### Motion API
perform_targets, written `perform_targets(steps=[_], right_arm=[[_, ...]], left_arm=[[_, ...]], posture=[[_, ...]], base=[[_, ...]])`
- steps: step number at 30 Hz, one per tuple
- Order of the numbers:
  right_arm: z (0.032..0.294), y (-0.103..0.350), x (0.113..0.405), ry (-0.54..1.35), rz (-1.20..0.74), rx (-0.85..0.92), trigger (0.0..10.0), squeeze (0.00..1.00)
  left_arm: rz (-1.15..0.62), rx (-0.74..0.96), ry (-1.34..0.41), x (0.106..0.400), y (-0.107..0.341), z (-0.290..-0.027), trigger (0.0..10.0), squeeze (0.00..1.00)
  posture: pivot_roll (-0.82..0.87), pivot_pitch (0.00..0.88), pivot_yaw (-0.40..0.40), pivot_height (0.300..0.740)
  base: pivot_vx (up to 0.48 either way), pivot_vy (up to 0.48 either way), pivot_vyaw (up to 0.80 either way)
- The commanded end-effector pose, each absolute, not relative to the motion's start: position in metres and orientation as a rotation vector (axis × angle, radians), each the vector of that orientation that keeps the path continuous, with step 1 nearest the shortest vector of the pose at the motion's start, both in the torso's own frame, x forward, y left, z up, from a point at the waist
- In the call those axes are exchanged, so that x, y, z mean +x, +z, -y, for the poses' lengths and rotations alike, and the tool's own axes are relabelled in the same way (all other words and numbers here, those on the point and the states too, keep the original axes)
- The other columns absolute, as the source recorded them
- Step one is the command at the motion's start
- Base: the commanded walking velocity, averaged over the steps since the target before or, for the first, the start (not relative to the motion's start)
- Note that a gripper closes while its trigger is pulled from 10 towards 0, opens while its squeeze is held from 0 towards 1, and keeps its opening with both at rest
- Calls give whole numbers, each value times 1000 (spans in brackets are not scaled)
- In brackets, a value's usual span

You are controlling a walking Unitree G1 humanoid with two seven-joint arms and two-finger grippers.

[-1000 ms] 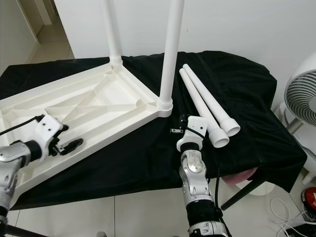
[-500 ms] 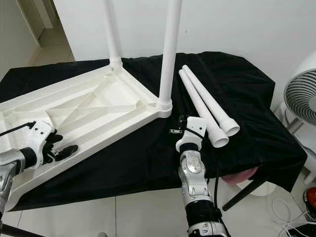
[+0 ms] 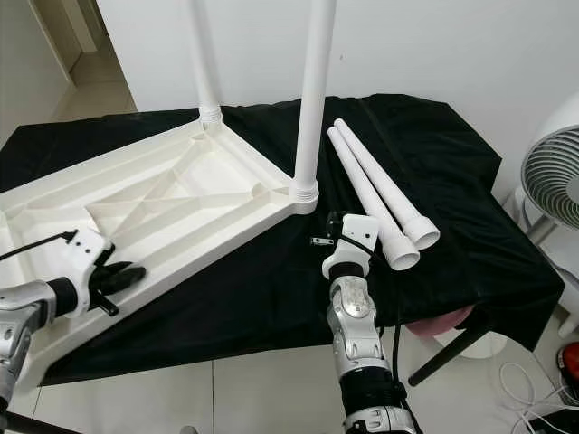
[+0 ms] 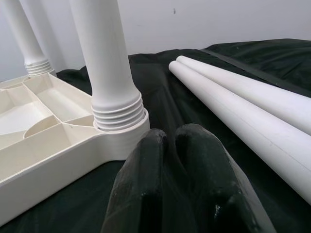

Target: Building children table

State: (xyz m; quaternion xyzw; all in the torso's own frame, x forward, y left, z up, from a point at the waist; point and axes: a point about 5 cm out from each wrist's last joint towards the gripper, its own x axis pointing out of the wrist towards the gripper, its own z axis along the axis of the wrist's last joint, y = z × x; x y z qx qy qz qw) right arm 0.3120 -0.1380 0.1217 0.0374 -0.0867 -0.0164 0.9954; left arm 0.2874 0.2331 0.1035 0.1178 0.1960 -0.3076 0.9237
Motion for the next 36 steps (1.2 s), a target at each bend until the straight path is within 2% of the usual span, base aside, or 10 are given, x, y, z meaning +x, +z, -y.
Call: perform_targets(steps=[1,2,3,6,9,14,22,23,24,36], right_arm=[[136,121,312,-27,172,71,10000,0],[136,121,312,-27,172,71,10000,0],[137,121,312,-31,173,69,10000,0],[138,122,312,-42,176,71,10000,0],[138,122,312,-43,177,70,10000,0],[137,122,312,-44,176,72,10000,0],[134,122,311,-36,175,79,10000,0],[133,122,311,-33,175,81,10000,0],[132,122,311,-30,174,81,10000,0],[134,122,308,-32,172,79,10000,0]], left_arm=[[-453,175,-790,277,92,-217,0,0],[-453,175,-790,277,92,-217,0,0],[-423,114,-820,272,92,-193,0,0],[-365,37,-819,271,93,-161,0,0],[-332,-2,-800,273,94,-147,0,0],[-261,-67,-687,286,99,-127,0,0],[-194,-122,-421,314,111,-126,0,0],[-196,-135,-379,316,112,-128,2784,0],[-194,-136,-329,319,113,-131,10000,0],[-159,-133,-13,330,120,-156,10000,0]], posture=[[-72,0,78,740],[-72,0,78,740],[-75,0,89,740],[-76,0,89,740],[-81,0,94,740],[-85,0,93,740],[-87,0,87,740],[-87,0,87,740],[-86,0,86,740],[-93,0,87,740]], base=[[0,0,0],[0,0,0],[0,0,0],[0,0,0],[0,0,0],[0,0,0],[0,0,0],[0,0,0],[0,0,0],[0,0,0]])
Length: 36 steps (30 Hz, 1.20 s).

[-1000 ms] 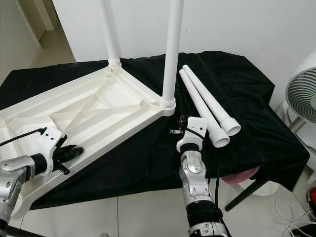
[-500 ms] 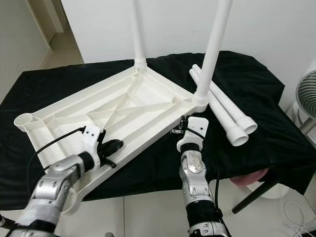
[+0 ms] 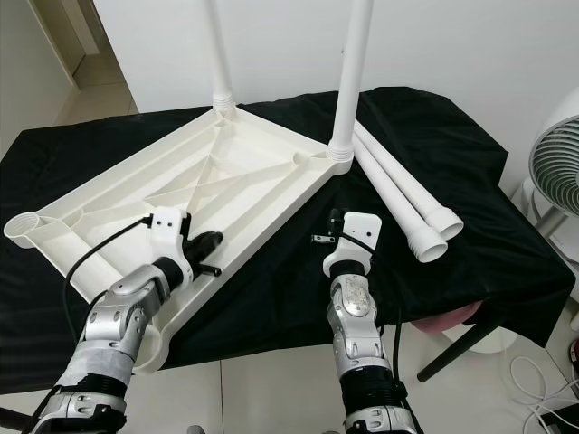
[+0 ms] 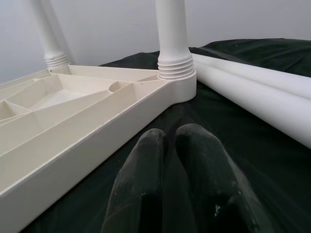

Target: Building children table

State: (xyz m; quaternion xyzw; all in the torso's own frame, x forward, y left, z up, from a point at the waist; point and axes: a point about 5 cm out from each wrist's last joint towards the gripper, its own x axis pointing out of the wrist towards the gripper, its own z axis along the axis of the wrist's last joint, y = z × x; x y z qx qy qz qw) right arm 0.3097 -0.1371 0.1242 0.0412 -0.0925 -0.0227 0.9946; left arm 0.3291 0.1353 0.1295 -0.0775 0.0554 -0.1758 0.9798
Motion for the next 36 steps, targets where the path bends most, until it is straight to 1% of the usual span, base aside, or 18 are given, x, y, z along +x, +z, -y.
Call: perform_targets(steps=[1,3,4,5,6,7,8,10,11,13,14,17,19,23,28,31,32,36], right_arm=[[134,122,308,-32,172,79,10000,0],[133,122,307,-31,170,79,10000,0],[133,121,307,-29,169,78,10000,0],[133,121,306,-28,168,78,10000,0],[133,121,306,-28,168,78,10000,0],[133,121,306,-28,168,78,10000,0],[133,121,306,-27,167,77,10000,0],[133,121,306,-27,167,77,10000,0],[133,121,306,-26,165,76,10000,0],[132,120,306,-22,161,73,10000,0],[132,120,306,-22,161,73,10000,0],[131,119,305,-14,156,71,10000,0],[131,119,305,-12,154,70,10000,0],[131,119,305,-5,154,66,10000,0],[131,119,305,-4,153,64,10000,0],[133,119,306,1,152,54,10000,0],[133,119,306,1,152,54,10000,0],[135,119,306,3,151,47,10000,0]], left_arm=[[-162,-127,-6,331,119,-156,10000,0],[-153,-154,-51,330,120,-150,10000,0],[-126,-157,-136,327,123,-140,10000,1000],[-105,-160,-198,325,126,-132,10000,1000],[-105,-160,-198,325,126,-132,10000,1000],[-102,-168,-270,321,128,-123,10000,1000],[-85,-131,-328,318,132,-117,10000,1000],[-85,-131,-328,318,132,-117,10000,1000],[-73,-120,-389,314,135,-113,10000,0],[-50,-105,-469,309,142,-112,10000,0],[-50,-105,-469,309,142,-112,10000,0],[-13,-53,-555,303,152,-120,10000,0],[-13,-32,-580,299,156,-125,10000,0],[-28,58,-706,288,159,-140,10000,0],[-45,89,-732,286,158,-146,10000,0],[-109,149,-770,286,151,-171,10000,0],[-109,149,-770,286,151,-171,10000,0],[-158,200,-762,287,146,-190,10000,0]], posture=[[-93,0,87,740],[-95,0,85,740],[-94,0,83,740],[-94,0,83,740],[-94,0,83,740],[-94,0,81,740],[-93,0,81,740],[-93,0,81,740],[-93,0,81,740],[-83,0,76,740],[-83,0,76,740],[-74,0,72,740],[-74,0,72,740],[-64,0,65,740],[-62,0,63,740],[-64,0,56,740],[-64,0,56,740],[-63,0,48,740]], base=[[0,0,0],[0,0,0],[0,0,0],[0,0,0],[0,0,0],[0,0,0],[0,0,0],[0,0,0],[0,0,0],[0,0,0],[0,0,0],[0,0,0],[0,0,0],[0,0,0],[0,0,0],[0,0,0],[0,0,0],[0,0,0]])
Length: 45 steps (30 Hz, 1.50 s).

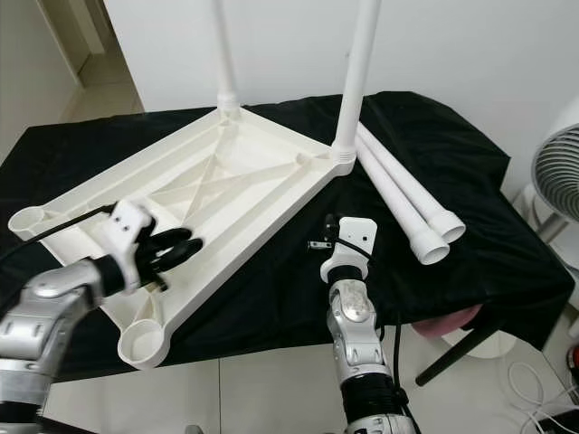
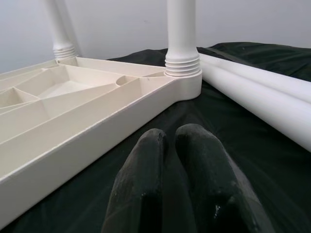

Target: Building children table

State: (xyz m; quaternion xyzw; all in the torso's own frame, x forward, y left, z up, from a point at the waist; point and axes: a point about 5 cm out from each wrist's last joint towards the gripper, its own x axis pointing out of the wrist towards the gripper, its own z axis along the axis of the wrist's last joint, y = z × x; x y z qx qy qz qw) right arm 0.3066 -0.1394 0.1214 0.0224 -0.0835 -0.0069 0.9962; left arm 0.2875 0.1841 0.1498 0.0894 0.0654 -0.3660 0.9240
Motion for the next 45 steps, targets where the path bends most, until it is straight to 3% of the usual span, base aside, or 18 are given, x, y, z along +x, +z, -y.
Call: perform_targets(steps=[1,9,18,30,45], right_arm=[[135,119,306,6,151,45,10000,0],[132,120,308,23,154,44,10000,0],[131,120,308,30,153,43,10000,0],[137,122,308,7,157,43,10000,0],[140,119,313,-27,119,44,10000,0]], left_arm=[[-177,224,-751,287,143,-197,10000,0],[-242,313,-676,287,129,-226,10000,0],[-270,394,-690,283,118,-230,10000,0],[-334,482,-1007,249,90,-191,10000,0],[-272,396,-1146,235,94,-147,10000,0]], posture=[[-60,0,43,740],[-57,0,40,740],[-58,0,39,740],[-71,0,50,740],[-75,0,54,740]], base=[[0,0,0],[0,0,0],[0,0,0],[0,0,0],[0,0,0]])
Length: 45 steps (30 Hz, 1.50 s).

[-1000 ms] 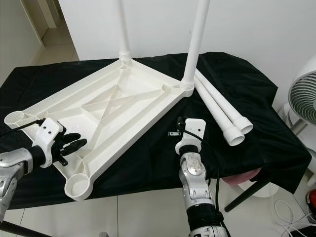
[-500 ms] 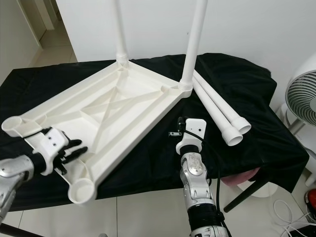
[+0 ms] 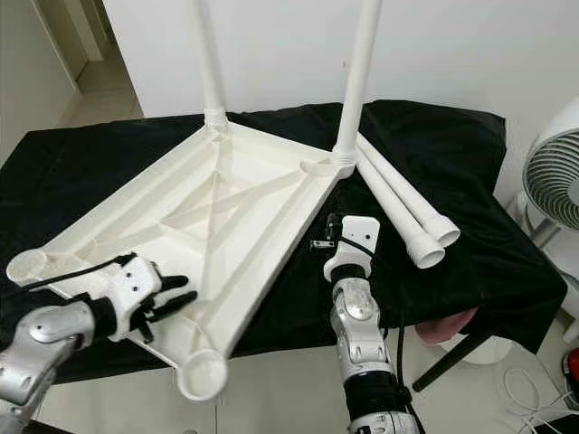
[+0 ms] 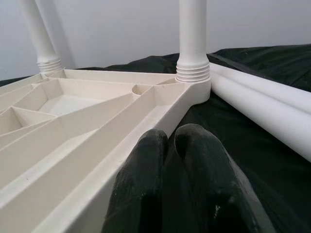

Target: Building children table

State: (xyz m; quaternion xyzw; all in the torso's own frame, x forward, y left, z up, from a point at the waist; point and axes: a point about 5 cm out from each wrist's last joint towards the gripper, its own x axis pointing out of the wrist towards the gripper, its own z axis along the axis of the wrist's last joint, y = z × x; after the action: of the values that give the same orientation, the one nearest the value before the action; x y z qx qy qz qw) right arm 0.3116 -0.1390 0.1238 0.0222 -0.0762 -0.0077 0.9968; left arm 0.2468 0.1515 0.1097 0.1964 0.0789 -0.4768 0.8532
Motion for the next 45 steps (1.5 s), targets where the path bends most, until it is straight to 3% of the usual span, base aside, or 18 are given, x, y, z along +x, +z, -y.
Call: perform_targets(steps=[1,16,21,32,45], right_arm=[[140,119,313,-27,119,44,10000,0],[160,122,364,-186,-30,86,10000,0],[162,122,369,-208,-60,102,10000,0],[143,115,378,-92,-164,215,10000,0],[126,117,384,21,-198,214,10000,0]], left_arm=[[-272,396,-1146,235,94,-147,10000,0],[-241,431,-1109,248,106,-145,10000,0],[-234,430,-1108,249,108,-145,10000,0],[-217,420,-1105,244,113,-142,10000,0],[-212,420,-1107,243,116,-140,10000,0]], posture=[[-75,0,54,740],[-64,0,58,740],[-62,0,56,740],[-46,0,31,740],[-43,0,25,740]], base=[[0,0,0],[0,0,0],[0,0,0],[0,0,0],[0,0,0]])
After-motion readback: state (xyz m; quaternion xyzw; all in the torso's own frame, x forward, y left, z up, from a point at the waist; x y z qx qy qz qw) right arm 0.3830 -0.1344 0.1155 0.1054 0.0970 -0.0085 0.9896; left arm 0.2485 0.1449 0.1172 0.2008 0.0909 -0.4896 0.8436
